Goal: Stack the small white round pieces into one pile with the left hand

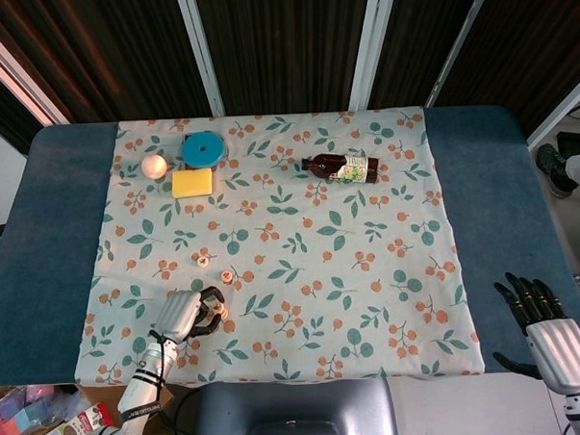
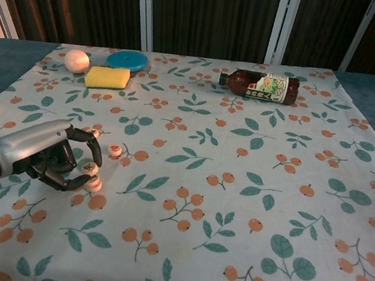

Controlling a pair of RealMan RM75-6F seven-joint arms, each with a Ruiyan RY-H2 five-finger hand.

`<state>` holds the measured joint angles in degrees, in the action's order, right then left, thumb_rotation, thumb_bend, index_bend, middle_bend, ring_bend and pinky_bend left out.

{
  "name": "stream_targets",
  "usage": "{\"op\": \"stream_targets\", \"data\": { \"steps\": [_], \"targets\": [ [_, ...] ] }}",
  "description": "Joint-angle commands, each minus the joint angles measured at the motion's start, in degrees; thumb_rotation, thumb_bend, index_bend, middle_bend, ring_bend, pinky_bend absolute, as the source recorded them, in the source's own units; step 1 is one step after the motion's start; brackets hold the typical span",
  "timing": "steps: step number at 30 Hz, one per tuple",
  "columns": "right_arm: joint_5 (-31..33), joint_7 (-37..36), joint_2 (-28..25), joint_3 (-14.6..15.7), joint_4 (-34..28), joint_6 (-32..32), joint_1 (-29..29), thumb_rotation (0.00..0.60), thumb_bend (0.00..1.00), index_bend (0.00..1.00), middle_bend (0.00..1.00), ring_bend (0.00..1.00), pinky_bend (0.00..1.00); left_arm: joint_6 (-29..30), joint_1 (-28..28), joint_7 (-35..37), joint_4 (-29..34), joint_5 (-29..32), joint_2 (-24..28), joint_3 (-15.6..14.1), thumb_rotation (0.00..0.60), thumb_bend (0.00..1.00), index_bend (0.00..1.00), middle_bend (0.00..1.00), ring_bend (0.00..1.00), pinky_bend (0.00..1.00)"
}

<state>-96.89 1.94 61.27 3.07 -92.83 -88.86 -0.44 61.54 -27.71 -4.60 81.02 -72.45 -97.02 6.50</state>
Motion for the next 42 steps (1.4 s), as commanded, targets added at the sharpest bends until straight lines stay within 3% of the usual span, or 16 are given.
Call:
{"op": "stream_targets", "data": {
  "steps": [1,42],
  "targets": [
    [0.0,0.0,0.0,0.0,0.0,0.0,0.0,0.600,0.07,0.00,0.00,0.00,0.00,-0.3,0.0,0.2,-0.2,0.2,0.0,-0.1,0.600,0.41,0.49,1.00,1.00,1.00],
    [0.1,0.0,0.0,-0.1,0.0,-0.1,-0.1,0.600,0.07,0.00,0.00,0.00,0.00,-0.3,0.1,0.3,-1.1,-0.2,-0.7,-0.5,0.600,0.41,0.43,1.00,1.00,1.00]
  ]
}}
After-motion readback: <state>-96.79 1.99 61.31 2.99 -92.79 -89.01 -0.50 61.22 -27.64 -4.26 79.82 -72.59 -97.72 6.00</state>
